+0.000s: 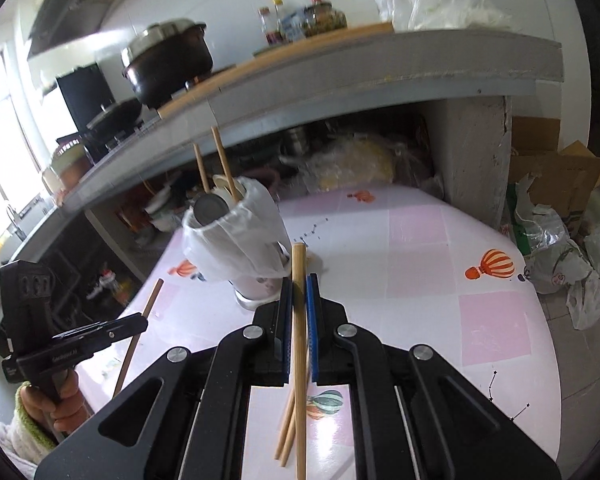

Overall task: Organize utensils
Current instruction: 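Carry both held chopsticks up toward the bagged holder, then lower the chopstick into the holder and open the left tool, then lower the chopstick into the holder and open the right tool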

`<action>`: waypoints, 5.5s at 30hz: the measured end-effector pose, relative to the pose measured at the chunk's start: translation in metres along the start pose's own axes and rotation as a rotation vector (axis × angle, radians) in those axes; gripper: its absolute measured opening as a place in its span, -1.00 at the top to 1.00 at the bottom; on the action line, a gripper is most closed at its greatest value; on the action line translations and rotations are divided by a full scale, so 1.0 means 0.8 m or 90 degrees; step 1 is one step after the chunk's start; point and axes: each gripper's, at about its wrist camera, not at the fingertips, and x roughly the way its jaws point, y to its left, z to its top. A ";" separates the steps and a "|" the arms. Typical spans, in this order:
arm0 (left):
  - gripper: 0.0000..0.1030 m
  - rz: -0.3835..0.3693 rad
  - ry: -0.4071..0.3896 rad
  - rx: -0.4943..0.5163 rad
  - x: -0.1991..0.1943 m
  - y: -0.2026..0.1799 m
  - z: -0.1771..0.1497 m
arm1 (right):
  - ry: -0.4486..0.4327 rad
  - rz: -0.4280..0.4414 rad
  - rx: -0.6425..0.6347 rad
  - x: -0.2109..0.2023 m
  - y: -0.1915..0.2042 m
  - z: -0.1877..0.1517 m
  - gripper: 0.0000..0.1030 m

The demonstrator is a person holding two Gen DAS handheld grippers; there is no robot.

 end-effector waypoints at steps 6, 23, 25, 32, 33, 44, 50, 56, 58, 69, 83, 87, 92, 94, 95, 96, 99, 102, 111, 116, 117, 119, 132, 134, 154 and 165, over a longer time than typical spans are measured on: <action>0.91 -0.028 -0.022 -0.024 -0.021 0.003 0.019 | -0.017 0.018 0.004 -0.015 0.002 -0.003 0.87; 0.90 -0.025 -0.027 -0.051 -0.014 0.014 0.035 | -0.007 0.029 0.007 -0.006 0.003 -0.009 0.87; 0.90 -0.022 -0.048 -0.036 -0.026 0.007 0.046 | -0.006 0.031 0.007 -0.006 0.004 -0.009 0.87; 0.90 0.001 -0.157 0.022 -0.085 -0.017 0.108 | -0.014 0.036 0.002 -0.009 0.005 -0.006 0.87; 0.90 0.006 -0.176 0.030 -0.095 -0.020 0.119 | -0.016 0.037 0.002 -0.010 0.005 -0.005 0.87; 0.90 0.086 -0.259 0.076 -0.108 -0.023 0.202 | -0.015 0.043 0.003 -0.008 0.004 -0.007 0.87; 0.90 0.125 -0.217 0.075 -0.055 -0.003 0.209 | -0.011 0.040 0.009 -0.004 0.000 -0.007 0.87; 0.90 0.147 -0.170 0.083 -0.008 0.006 0.198 | -0.006 0.038 0.013 0.000 -0.002 -0.007 0.87; 0.90 0.150 -0.160 0.087 0.004 0.007 0.195 | -0.006 0.038 0.013 0.000 -0.002 -0.007 0.87; 0.88 0.164 -0.069 0.100 0.059 0.011 0.174 | -0.004 0.040 0.013 0.001 -0.001 -0.007 0.87; 0.86 0.186 -0.035 0.103 0.071 0.016 0.152 | -0.010 0.036 0.010 -0.002 0.002 -0.003 0.87; 0.44 0.180 -0.029 0.093 0.065 0.022 0.148 | -0.023 0.041 0.002 -0.008 0.008 0.009 0.87; -0.11 0.173 -0.055 0.086 0.045 0.022 0.142 | -0.056 0.056 -0.021 -0.020 0.024 0.042 0.87; -0.20 0.166 -0.075 0.086 0.030 0.021 0.137 | -0.072 0.066 -0.028 -0.024 0.032 0.061 0.87; -0.27 0.166 -0.083 0.085 0.023 0.022 0.134 | -0.082 0.074 -0.033 -0.026 0.037 0.074 0.87; -0.32 0.166 -0.090 0.083 0.016 0.022 0.132 | -0.089 0.079 -0.037 -0.027 0.042 0.084 0.87; -0.41 0.165 -0.117 0.071 -0.008 0.028 0.120 | -0.124 0.102 -0.054 -0.033 0.061 0.123 0.87; -0.43 0.170 -0.137 0.054 -0.033 0.039 0.101 | -0.152 0.137 -0.059 -0.032 0.078 0.166 0.87; -0.50 0.217 -0.157 0.004 -0.087 0.085 0.038 | -0.174 0.190 -0.061 0.035 0.127 0.261 0.87; -0.50 0.243 -0.155 -0.043 -0.105 0.117 0.016 | -0.163 0.184 -0.088 0.092 0.149 0.267 0.87; -0.50 0.247 -0.155 -0.050 -0.108 0.122 0.013 | -0.160 0.182 -0.097 0.103 0.153 0.266 0.87; -0.50 0.252 -0.157 -0.061 -0.113 0.131 0.010 | -0.156 0.170 -0.119 0.121 0.161 0.261 0.87; -0.50 0.257 -0.160 -0.058 -0.112 0.138 0.010 | -0.119 0.151 -0.240 0.170 0.187 0.210 0.87; -0.50 0.256 -0.160 -0.057 -0.110 0.136 0.011 | -0.107 0.152 -0.256 0.174 0.188 0.200 0.87; -0.50 0.250 -0.157 -0.050 -0.106 0.125 0.011 | -0.001 0.125 -0.278 0.217 0.172 0.135 0.86; -0.50 0.246 -0.156 -0.044 -0.100 0.120 0.011 | 0.006 0.130 -0.244 0.195 0.162 0.143 0.43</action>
